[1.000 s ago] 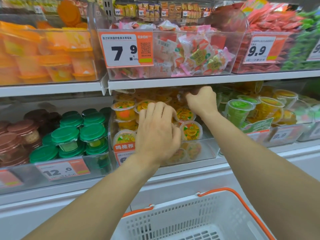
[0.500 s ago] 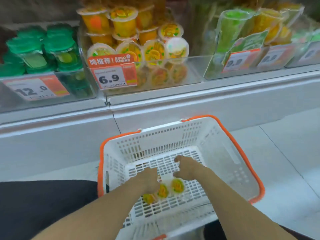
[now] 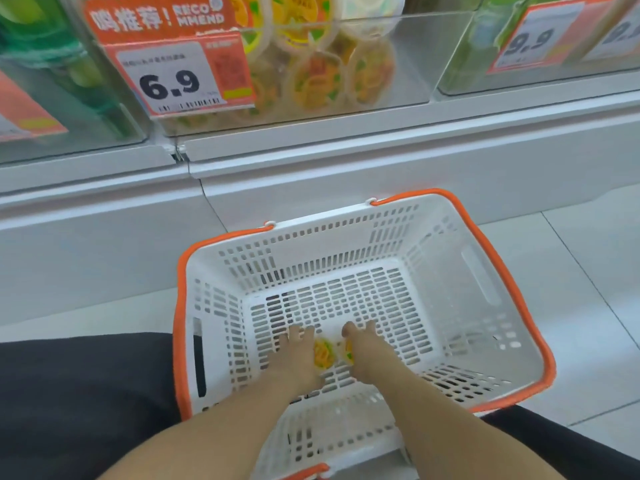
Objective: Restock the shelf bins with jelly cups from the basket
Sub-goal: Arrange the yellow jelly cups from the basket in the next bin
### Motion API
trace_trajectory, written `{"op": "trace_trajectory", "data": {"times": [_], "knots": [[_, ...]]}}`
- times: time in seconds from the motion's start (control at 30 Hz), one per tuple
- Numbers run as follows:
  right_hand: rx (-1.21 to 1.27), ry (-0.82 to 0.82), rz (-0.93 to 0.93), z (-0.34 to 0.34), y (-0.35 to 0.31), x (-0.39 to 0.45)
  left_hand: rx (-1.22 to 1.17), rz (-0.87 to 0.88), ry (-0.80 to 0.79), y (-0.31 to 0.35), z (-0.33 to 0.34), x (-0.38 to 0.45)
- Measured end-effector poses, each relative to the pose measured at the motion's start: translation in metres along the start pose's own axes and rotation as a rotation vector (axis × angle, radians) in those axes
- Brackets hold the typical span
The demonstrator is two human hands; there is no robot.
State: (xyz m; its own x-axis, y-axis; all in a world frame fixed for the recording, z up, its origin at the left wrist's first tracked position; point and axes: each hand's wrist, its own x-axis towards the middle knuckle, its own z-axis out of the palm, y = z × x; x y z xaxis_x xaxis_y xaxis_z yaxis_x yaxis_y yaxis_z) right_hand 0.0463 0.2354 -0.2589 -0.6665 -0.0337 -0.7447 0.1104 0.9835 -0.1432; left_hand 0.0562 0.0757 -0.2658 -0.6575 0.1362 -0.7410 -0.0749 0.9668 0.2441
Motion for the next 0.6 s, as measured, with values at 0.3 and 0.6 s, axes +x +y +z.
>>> {"op": "trace_trajectory", "data": {"times": [0.3,0.6], "knots": [[0.389,-0.064,-0.059,-0.076,0.031,-0.008,0.263,-0.046,0.052,0.011,0.018,0.016],[0.527,0.073,-0.313,-0.228,0.011,-0.096,-0.164,0.049,-0.07,0.01,-0.087,-0.014]]}}
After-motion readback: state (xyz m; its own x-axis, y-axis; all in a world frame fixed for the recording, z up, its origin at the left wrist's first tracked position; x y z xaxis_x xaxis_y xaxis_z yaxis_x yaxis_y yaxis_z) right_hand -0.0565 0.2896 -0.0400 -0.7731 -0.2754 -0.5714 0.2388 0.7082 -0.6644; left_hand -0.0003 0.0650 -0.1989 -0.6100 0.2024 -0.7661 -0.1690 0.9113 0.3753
